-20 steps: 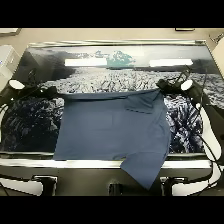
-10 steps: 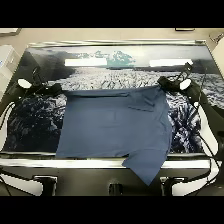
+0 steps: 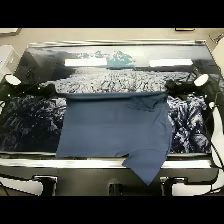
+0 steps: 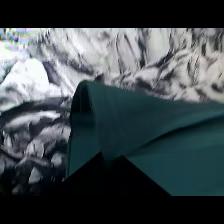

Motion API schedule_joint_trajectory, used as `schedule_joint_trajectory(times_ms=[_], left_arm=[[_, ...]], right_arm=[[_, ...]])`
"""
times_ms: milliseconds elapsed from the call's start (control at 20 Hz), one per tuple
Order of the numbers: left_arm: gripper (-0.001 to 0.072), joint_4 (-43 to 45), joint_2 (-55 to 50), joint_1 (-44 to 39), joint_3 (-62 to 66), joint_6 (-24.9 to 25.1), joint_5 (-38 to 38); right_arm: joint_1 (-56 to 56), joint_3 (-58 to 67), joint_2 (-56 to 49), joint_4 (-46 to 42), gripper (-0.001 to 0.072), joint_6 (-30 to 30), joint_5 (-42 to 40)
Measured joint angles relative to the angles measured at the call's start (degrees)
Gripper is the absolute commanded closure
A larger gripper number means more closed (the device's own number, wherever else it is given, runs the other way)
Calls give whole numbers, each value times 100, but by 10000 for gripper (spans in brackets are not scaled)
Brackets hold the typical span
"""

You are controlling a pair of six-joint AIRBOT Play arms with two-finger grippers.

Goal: Fold the clothes and pants, and hang the long-sleeved shirts on hangers.

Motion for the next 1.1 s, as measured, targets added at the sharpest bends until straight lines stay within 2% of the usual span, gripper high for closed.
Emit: schedule_joint_trajectory(times_ms=[150,300,600,1100], left_arm=[[687,219,52,79,-330,61,-820],[687,317,72,109,-732,107,-1209],[688,363,66,120,-1097,192,-1453],[688,398,-48,120,-1163,205,-1589]], right_arm=[[-11,-249,111,-199,678,0,1163],[-7,-610,151,-404,678,79,1644],[-4,-1073,168,-636,677,243,1875],[-4,-1187,168,-743,676,452,1703]])
